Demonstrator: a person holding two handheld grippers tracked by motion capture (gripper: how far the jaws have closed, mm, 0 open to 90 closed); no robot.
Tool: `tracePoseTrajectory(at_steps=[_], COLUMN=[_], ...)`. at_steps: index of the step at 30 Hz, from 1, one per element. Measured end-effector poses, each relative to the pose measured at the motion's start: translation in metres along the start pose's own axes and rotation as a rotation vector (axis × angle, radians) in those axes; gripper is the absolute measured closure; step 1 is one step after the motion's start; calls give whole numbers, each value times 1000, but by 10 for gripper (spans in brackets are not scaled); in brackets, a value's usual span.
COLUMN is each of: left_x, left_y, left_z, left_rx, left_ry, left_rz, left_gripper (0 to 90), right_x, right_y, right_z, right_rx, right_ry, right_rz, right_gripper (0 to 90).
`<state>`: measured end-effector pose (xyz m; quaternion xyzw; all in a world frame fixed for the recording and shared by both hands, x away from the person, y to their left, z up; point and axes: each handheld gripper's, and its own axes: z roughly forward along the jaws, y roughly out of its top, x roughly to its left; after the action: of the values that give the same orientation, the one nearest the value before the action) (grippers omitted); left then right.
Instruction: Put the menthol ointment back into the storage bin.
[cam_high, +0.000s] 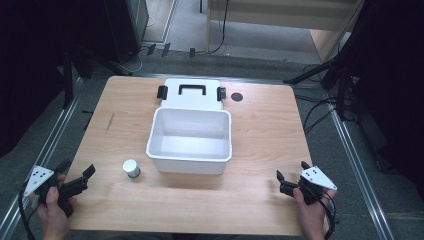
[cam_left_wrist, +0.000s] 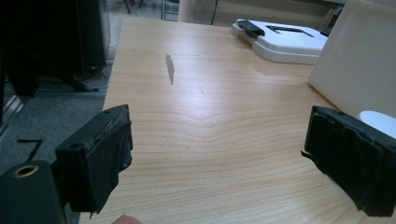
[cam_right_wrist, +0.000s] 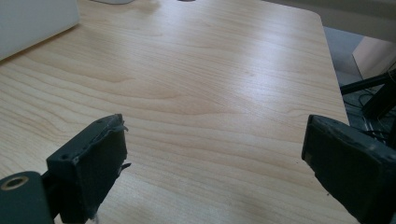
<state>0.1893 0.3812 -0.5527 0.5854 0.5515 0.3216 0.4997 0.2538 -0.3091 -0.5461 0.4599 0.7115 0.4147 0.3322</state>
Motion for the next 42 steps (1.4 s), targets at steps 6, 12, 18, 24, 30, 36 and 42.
tracePoseTrajectory(at_steps=[6,12,18,24,30,36,42], left_x=[4,-2,-18,-41,-58,-77,-88], left_y=[5,16,35,54,65,88,96], left_z=[-1,-3,6,18,27,36,48], left_rx=[31,93,253,412,518,674,847], left_ry=[-61,-98,-216,-231,-233,-298,-321], left_rz=[2,45,151,307,426,540,588], left_gripper=[84,84,84,84,84,84,83], right_x=[0,1,1,2,2,2,2], right_y=[0,0,0,0,0,0,0], right_z=[0,1,1,1,0,0,0], right_rx=[-2,3,5,7,4,4,5], right_ry=[-1,-3,-6,-5,-4,-2,-3], right_rz=[-6,-10,-15,-13,-15,-15,-19], right_gripper=[69,69,69,69,69,69,69])
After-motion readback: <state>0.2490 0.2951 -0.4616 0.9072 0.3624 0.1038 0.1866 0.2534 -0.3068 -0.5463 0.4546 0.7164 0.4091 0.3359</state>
